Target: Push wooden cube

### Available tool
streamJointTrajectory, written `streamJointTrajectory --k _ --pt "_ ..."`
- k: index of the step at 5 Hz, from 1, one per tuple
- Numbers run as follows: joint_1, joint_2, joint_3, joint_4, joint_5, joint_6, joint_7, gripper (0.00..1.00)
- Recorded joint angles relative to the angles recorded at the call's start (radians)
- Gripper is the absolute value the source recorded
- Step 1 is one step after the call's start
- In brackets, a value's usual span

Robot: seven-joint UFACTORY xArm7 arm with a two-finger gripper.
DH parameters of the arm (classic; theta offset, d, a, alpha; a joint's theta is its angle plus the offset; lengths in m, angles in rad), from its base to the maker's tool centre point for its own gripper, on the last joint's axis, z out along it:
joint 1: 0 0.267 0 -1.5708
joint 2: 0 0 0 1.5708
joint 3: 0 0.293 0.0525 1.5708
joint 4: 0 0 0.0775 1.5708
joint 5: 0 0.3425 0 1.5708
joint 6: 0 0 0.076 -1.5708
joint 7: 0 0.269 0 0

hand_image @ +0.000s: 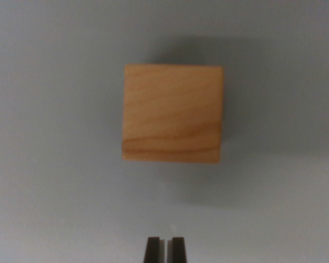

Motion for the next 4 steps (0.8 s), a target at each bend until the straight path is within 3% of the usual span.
streamJointTrajectory --k 1,4 --pt "0.0 0.0 0.0 0.0 0.0 0.0 0.0 0.0" --pt "0.0029 0.019 0.003 -0.033 -0.0003 -0.046 0.0 0.0"
